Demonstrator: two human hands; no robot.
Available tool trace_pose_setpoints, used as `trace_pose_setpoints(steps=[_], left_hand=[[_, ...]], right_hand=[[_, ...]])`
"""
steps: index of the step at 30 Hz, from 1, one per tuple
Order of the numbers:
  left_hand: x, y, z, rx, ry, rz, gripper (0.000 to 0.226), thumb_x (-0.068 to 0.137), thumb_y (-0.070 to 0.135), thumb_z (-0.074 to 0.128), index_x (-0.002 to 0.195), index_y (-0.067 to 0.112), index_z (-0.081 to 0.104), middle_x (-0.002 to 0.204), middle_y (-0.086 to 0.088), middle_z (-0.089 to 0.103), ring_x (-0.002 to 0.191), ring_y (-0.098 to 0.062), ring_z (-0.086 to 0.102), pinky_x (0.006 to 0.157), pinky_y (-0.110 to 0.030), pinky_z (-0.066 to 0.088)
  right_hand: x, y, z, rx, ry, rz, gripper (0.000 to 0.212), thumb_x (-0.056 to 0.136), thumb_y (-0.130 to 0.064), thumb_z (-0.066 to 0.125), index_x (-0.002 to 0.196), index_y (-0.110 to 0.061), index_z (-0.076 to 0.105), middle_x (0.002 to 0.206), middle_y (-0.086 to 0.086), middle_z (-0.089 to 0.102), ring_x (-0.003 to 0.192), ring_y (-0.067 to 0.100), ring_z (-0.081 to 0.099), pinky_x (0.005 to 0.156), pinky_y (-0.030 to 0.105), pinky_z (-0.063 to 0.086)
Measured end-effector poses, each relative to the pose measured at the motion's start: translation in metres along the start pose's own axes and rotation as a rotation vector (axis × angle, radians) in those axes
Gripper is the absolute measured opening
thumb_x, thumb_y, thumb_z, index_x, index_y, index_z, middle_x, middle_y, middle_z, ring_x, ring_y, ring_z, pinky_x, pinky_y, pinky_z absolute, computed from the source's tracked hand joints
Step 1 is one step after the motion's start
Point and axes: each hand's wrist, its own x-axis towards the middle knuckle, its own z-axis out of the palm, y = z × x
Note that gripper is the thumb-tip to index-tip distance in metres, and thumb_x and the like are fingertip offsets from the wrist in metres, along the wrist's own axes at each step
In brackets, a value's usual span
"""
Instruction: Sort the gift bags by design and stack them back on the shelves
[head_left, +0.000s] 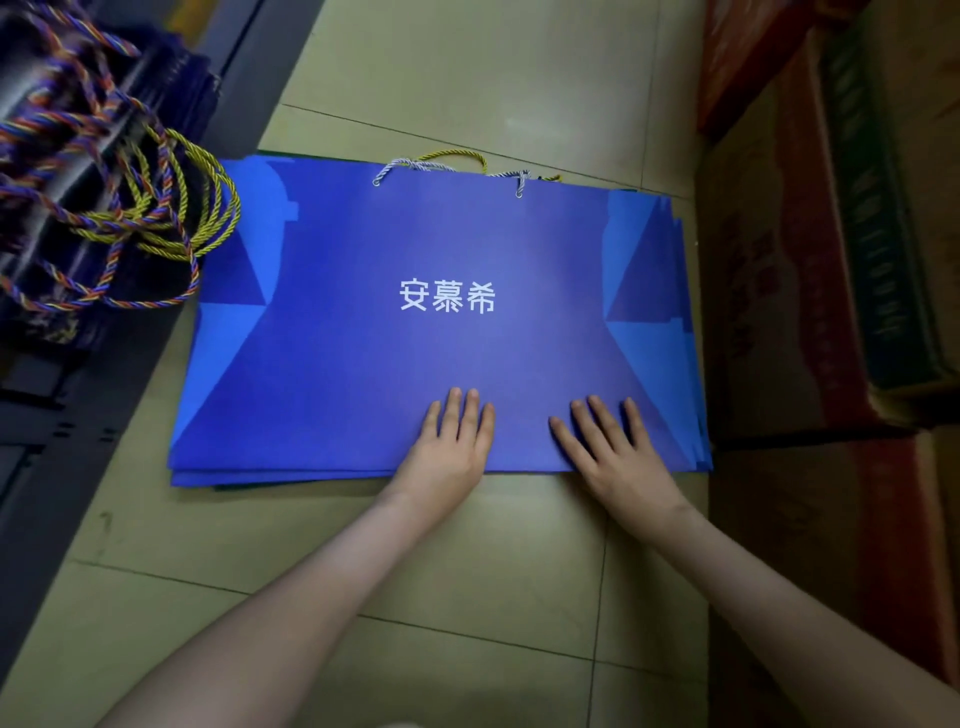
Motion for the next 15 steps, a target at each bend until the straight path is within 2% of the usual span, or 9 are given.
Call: trace_pose_setpoints(steps=[1, 4, 6, 9, 11, 12, 13, 14, 15], left_hand=[[0.0, 0.0, -0.002, -0.003, -0.014, -0.001, 0.062, 0.096, 0.0, 0.007, 0.116, 0.001, 0.066, 0.117, -0.024, 0.064, 0.106, -0.04, 0.063, 0.083, -0.047, 0.054], [0.001, -0.004, -0.01, 0.001, -0.018, 0.032, 0.05, 0.087, 0.005, 0.025, 0.114, -0.001, 0.067, 0.115, -0.026, 0.064, 0.104, -0.041, 0.063, 0.079, -0.047, 0.056], [0.004, -0.009, -0.015, -0.036, -0.038, 0.038, 0.051, 0.084, 0.011, 0.028, 0.116, -0.002, 0.066, 0.116, -0.026, 0.063, 0.105, -0.041, 0.063, 0.08, -0.047, 0.055], [0.005, -0.012, -0.023, -0.1, -0.069, 0.019, 0.062, 0.085, 0.044, 0.036, 0.121, 0.001, 0.063, 0.123, -0.023, 0.061, 0.112, -0.038, 0.06, 0.087, -0.049, 0.051], [0.006, -0.016, -0.028, -0.123, -0.137, -0.027, 0.078, 0.074, 0.061, 0.059, 0.127, 0.004, 0.059, 0.128, -0.023, 0.057, 0.117, -0.037, 0.056, 0.092, -0.052, 0.048], [0.007, -0.018, -0.031, -0.101, -0.159, -0.049, 0.076, 0.072, 0.054, 0.065, 0.13, 0.006, 0.057, 0.13, -0.024, 0.055, 0.119, -0.039, 0.055, 0.093, -0.053, 0.047], [0.009, -0.019, -0.035, -0.06, -0.164, -0.074, 0.063, 0.078, 0.041, 0.059, 0.131, 0.006, 0.056, 0.131, -0.025, 0.054, 0.118, -0.041, 0.055, 0.092, -0.054, 0.047], [0.009, -0.021, -0.037, -0.058, -0.179, -0.107, 0.053, 0.082, 0.026, 0.045, 0.128, 0.006, 0.058, 0.128, -0.027, 0.056, 0.114, -0.043, 0.057, 0.089, -0.053, 0.049], [0.01, -0.022, -0.04, -0.078, -0.232, -0.141, 0.052, 0.081, 0.015, 0.034, 0.124, 0.003, 0.062, 0.122, -0.029, 0.059, 0.109, -0.044, 0.06, 0.085, -0.051, 0.051]], right_hand=[[0.0, -0.003, -0.003, -0.017, 0.013, -0.036, 0.053, 0.089, -0.006, 0.035, 0.142, -0.011, 0.034, 0.135, 0.021, 0.053, 0.124, 0.041, 0.05, 0.099, 0.064, 0.037], [0.007, -0.012, -0.008, -0.071, 0.115, -0.14, 0.044, 0.098, -0.005, 0.031, 0.139, -0.019, 0.04, 0.134, 0.013, 0.056, 0.122, 0.035, 0.054, 0.091, 0.061, 0.045], [0.013, -0.015, -0.014, -0.073, 0.121, -0.14, 0.042, 0.101, -0.006, 0.027, 0.137, -0.022, 0.042, 0.131, 0.012, 0.059, 0.118, 0.034, 0.058, 0.086, 0.059, 0.049], [0.017, -0.01, -0.026, -0.071, 0.071, -0.116, 0.045, 0.098, -0.004, 0.027, 0.138, -0.021, 0.038, 0.131, 0.013, 0.059, 0.115, 0.036, 0.059, 0.084, 0.059, 0.05], [0.017, -0.007, -0.033, -0.064, 0.025, -0.12, 0.049, 0.091, -0.008, 0.035, 0.139, -0.02, 0.037, 0.132, 0.012, 0.058, 0.115, 0.035, 0.06, 0.085, 0.058, 0.051], [0.017, -0.007, -0.035, -0.063, 0.005, -0.12, 0.051, 0.088, -0.01, 0.037, 0.139, -0.019, 0.036, 0.133, 0.011, 0.058, 0.115, 0.035, 0.059, 0.085, 0.057, 0.051], [0.018, -0.007, -0.039, -0.059, -0.011, -0.116, 0.052, 0.087, -0.01, 0.037, 0.138, -0.017, 0.037, 0.133, 0.011, 0.058, 0.115, 0.034, 0.06, 0.086, 0.057, 0.051], [0.019, -0.008, -0.042, -0.051, -0.009, -0.112, 0.051, 0.087, -0.009, 0.037, 0.138, -0.015, 0.038, 0.131, 0.011, 0.059, 0.114, 0.034, 0.06, 0.086, 0.056, 0.051], [0.019, -0.008, -0.045, -0.039, 0.003, -0.106, 0.05, 0.087, -0.008, 0.035, 0.136, -0.013, 0.039, 0.129, 0.011, 0.06, 0.113, 0.033, 0.061, 0.086, 0.055, 0.052]])
